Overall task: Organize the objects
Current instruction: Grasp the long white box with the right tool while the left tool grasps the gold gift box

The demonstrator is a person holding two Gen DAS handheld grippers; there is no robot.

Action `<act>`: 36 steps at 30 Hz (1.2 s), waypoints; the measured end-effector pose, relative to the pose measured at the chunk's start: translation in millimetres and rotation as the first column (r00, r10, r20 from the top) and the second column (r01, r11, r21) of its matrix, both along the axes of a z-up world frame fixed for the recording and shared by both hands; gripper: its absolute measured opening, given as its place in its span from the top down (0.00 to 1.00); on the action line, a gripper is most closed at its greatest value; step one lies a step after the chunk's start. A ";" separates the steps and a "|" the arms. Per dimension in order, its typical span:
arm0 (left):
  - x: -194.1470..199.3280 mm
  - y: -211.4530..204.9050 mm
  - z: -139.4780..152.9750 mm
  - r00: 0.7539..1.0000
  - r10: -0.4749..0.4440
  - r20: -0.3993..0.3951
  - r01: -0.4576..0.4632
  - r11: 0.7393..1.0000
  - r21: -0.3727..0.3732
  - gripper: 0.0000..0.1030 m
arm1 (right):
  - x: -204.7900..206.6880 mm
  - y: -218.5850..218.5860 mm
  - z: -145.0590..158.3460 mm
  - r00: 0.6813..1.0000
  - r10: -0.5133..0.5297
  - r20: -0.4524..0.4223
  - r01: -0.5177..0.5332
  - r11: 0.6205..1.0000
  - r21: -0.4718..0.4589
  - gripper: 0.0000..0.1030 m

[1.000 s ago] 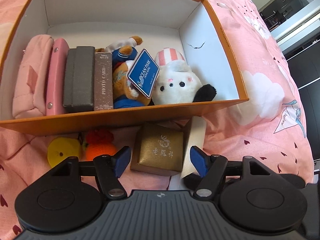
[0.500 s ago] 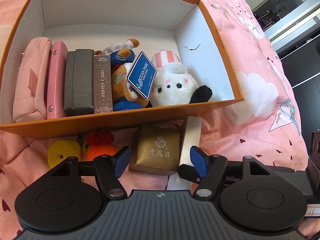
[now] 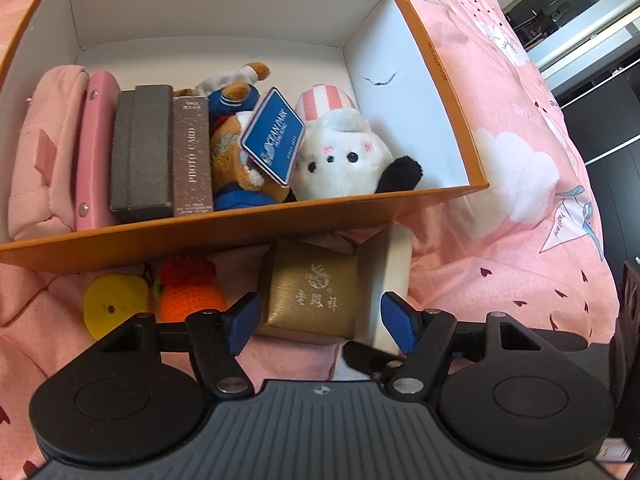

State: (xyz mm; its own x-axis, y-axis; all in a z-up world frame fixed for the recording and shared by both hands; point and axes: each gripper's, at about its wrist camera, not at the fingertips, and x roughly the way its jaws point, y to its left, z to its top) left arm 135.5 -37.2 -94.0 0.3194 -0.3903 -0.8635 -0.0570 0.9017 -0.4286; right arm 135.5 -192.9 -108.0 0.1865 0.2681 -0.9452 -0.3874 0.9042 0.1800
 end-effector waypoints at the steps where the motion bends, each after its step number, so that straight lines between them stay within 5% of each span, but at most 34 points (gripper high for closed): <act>1: 0.4 -1.6 -0.7 1.000 -0.007 -0.002 0.007 1.000 0.002 0.21 | 0.6 -3.2 1.2 1.000 -0.004 0.003 0.004 1.000 -0.004 0.58; 15: 12.2 -24.3 -25.3 0.997 -0.060 -0.054 0.066 0.993 0.102 0.18 | 10.7 -23.8 -1.9 0.999 -0.034 0.020 0.034 0.999 -0.002 0.62; 21: 13.9 -20.0 -35.2 0.996 -0.037 -0.080 0.044 0.995 0.085 0.27 | 12.7 -19.5 -3.0 0.999 -0.016 0.044 0.017 1.000 -0.026 0.61; 36: -4.7 -10.4 -20.5 0.998 -0.051 -0.043 0.053 0.998 0.045 0.29 | -1.1 -23.2 6.7 0.996 -0.009 0.092 0.011 1.000 -0.020 0.64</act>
